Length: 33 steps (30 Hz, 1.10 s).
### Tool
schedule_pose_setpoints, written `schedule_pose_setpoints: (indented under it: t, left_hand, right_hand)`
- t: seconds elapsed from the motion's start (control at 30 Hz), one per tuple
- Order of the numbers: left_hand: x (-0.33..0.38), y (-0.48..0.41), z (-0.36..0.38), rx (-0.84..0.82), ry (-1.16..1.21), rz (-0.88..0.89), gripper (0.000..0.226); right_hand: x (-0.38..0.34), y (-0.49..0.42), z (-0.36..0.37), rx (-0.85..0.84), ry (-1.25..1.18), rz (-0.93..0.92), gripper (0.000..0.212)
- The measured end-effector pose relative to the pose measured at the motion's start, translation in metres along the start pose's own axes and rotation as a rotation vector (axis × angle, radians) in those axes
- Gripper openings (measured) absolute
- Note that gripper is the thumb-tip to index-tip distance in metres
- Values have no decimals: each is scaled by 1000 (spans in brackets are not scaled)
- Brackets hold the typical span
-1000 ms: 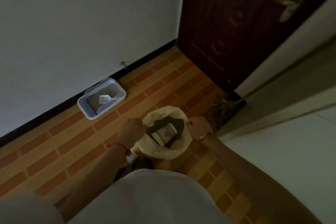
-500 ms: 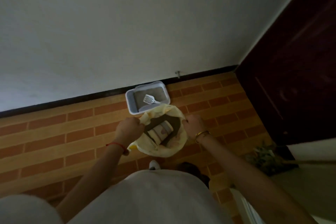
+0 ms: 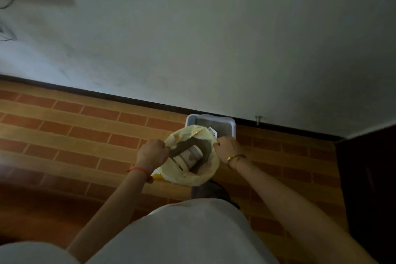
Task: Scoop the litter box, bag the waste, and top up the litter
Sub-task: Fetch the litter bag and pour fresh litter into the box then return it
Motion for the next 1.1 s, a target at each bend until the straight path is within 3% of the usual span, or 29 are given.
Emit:
schedule_pose_setpoints:
  t: [0.23,0.37,0.57,0.8,1.1]
  left_hand:
    - [-9,-66,-30,39,123,-170,30]
    - [-13,-101,-46,61,198,-245,33]
    - [-31,-155,-60,108,229,-332,35]
    - [-76,-231,-26,130,351,-399,35]
    - [-134,-357,95,186,428,-461,34]
  right_hand:
    - [-42,-113,-25,-152,146,-111,38]
    - [-69,-163,-41,-159,215,-197,48]
    - [-109,-228,-38,-179,242,-273,46]
    - [-118,-320,20,-214,232,-263,43]
    - [-73,-461,159,-217,282,-286,28]
Point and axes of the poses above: each hand's wrist, its own y-axis away from the middle knuckle, its own z-axis out of the palm, x = y × z, the point moved 4 cm from there along -y, towards the middle knuckle, and after that the axes turned 5 degrees about -y, right-handed, at the moved point
